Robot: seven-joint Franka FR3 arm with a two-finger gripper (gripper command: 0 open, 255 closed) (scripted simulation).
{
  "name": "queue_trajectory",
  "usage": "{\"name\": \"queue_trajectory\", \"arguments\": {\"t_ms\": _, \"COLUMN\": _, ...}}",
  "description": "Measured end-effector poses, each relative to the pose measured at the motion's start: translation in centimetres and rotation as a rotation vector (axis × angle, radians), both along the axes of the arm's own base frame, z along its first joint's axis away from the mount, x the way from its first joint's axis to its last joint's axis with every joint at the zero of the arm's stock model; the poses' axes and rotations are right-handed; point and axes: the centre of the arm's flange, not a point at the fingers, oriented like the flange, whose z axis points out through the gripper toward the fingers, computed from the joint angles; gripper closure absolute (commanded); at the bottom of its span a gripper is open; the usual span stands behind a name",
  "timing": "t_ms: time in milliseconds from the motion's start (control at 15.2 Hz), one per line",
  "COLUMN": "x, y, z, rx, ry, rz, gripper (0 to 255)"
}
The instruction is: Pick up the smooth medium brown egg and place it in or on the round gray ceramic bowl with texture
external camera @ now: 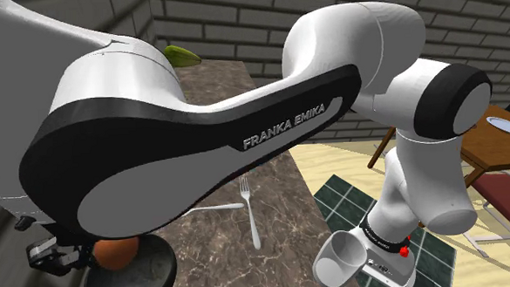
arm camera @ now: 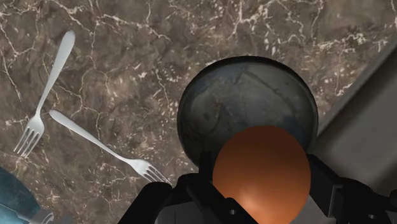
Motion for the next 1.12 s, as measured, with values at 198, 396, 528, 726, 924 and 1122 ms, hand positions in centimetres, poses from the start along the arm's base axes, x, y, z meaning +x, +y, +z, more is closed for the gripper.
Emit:
{"name": "queue_trajectory", "arguments": {"t_ms": 198, "x": 0.0, "y": -0.1, "z": -1.6, "rx": 0.000, "ry": 0.000, "rz": 0.000, "gripper": 255}}
{"name": "queue_trajectory", "arguments": {"t_ms": 396, "x": 0.0, "y": -0.1, "z": -3.1, "rx": 0.000, "ry": 0.000, "rz": 0.000, "gripper": 255}}
{"name": "queue_trajectory", "arguments": {"t_ms": 528, "x": -0.1, "y": 0.0, "z": -4.2, "rx": 0.000, "ry": 0.000, "rz": -0.001, "gripper": 255}}
{"name": "queue_trajectory", "arguments": {"t_ms": 726, "x": -0.1, "y": -0.1, "z": -5.5, "rx": 0.000, "ry": 0.000, "rz": 0.000, "gripper": 255}}
{"name": "queue_trajectory", "arguments": {"t_ms": 924, "x": 0.0, "y": 0.0, "z": -5.7, "rx": 0.000, "ry": 0.000, "rz": 0.000, "gripper": 255}}
{"name": "queue_trajectory", "arguments": {"t_ms": 1122, "x": 0.0, "y": 0.0, "z": -5.7, "rx": 0.000, "ry": 0.000, "rz": 0.000, "gripper": 0}}
